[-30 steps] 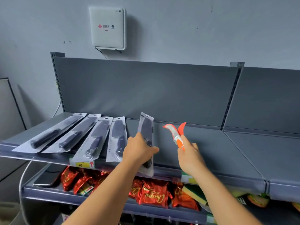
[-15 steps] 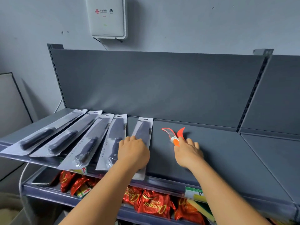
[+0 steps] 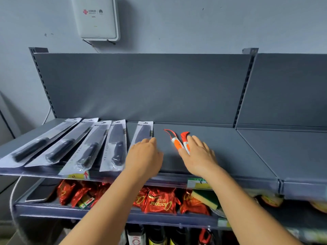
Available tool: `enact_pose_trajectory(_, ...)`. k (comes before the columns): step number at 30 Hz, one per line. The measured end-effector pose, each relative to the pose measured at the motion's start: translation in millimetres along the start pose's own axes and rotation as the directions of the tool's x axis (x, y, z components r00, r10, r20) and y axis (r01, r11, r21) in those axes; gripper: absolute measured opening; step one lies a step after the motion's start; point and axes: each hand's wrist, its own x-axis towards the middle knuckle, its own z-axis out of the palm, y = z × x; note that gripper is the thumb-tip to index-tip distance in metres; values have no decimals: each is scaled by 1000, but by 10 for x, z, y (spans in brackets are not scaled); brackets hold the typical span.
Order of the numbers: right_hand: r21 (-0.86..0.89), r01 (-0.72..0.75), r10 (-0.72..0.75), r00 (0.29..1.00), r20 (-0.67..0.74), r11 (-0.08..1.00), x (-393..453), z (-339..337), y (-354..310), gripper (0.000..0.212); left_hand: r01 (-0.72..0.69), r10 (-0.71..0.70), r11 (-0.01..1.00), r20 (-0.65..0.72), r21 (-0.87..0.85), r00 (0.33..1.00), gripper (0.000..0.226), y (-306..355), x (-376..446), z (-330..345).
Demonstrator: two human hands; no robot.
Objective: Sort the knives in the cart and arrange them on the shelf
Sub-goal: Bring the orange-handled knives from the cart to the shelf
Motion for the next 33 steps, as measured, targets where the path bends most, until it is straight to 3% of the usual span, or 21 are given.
enact_pose_trajectory(4, 24, 14, -13, 1000, -23, 1000, -646, -161, 49, 57, -139, 135, 987, -52, -76, 989, 34, 180, -439, 23)
enact_pose_trajectory(8, 62, -74, 75, 997, -12, 995, -1320, -119, 204, 61, -263, 261, 954, -33, -145, 965, 42, 363, -982, 101)
enact_pose_trajectory(16, 99, -328, 325, 944, 52, 939, -2594, 293, 706, 62, -406, 452, 882, 187, -238, 872, 51, 774, -2003, 577)
enact_pose_trajectory(24, 134, -611, 607, 791, 77, 780, -3753, 574, 1356, 61, -492, 590, 806, 378, -330, 713, 50, 1403, -2884, 1111)
enact_pose_trajectory(33, 124, -845, 841, 532, 103, 520, -5304, 599, 2380, 61, -584, 683, 718, 542, -378, 489, 58, 2476, -3921, 1468)
